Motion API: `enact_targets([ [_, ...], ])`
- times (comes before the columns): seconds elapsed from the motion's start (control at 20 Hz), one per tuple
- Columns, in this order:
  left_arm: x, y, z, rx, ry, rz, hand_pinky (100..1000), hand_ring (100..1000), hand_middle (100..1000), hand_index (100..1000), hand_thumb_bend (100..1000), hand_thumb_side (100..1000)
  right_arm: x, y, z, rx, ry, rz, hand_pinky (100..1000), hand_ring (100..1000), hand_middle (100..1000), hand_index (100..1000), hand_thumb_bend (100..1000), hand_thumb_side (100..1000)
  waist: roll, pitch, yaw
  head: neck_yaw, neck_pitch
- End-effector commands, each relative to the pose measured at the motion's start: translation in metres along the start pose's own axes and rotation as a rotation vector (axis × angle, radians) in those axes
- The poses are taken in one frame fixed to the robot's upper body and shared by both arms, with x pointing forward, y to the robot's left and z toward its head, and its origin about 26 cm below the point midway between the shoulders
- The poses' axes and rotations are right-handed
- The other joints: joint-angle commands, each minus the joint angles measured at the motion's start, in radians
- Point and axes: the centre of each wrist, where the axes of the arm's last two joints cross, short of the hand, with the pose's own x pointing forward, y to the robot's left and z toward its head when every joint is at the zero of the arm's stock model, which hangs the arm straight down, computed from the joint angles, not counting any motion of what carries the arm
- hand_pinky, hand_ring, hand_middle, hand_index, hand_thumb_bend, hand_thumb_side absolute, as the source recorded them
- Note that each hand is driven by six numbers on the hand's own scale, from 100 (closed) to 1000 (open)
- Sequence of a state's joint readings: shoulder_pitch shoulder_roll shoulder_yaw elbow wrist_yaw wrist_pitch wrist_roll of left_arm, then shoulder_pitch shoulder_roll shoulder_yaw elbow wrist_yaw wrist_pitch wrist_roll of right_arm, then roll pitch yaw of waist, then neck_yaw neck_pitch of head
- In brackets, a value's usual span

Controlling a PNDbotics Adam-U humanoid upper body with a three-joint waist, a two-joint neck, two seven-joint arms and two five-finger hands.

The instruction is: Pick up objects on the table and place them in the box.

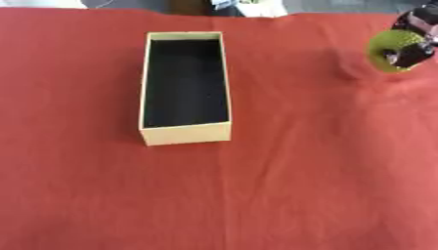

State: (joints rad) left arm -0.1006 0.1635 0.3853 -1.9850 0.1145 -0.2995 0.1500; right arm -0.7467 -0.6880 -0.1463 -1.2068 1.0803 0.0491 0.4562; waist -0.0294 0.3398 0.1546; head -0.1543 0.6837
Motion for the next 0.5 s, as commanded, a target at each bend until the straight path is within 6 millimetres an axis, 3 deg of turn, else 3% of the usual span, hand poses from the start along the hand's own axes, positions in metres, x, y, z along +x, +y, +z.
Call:
enact_targets([
  [0.05, 0.005, -0.001, -0.005, -0.016, -0.028, 0.001, 590, 815, 849, 692, 189, 722, -0.004, -0.026, 0.009, -0.126, -0.013, 0.041, 755, 628, 462, 598, 100, 100, 0.000, -0.019, 0.000, 0.000, -0.006],
  [0.3, 0.005, -0.001, -0.006, -0.020, -0.029, 0.003, 590, 816, 849, 692, 190, 721, 0.013, -0.045, 0.021, -0.260, -0.139, 0.079, 769, 629, 469, 610, 100, 100, -0.002, -0.022, 0.001, -0.002, -0.005],
  [0.5, 0.005, -0.002, -0.006, -0.025, -0.028, 0.006, 590, 816, 849, 692, 190, 721, 0.046, -0.062, 0.032, -0.352, -0.317, 0.111, 795, 616, 477, 620, 100, 100, -0.004, -0.023, 0.004, -0.008, -0.002],
])
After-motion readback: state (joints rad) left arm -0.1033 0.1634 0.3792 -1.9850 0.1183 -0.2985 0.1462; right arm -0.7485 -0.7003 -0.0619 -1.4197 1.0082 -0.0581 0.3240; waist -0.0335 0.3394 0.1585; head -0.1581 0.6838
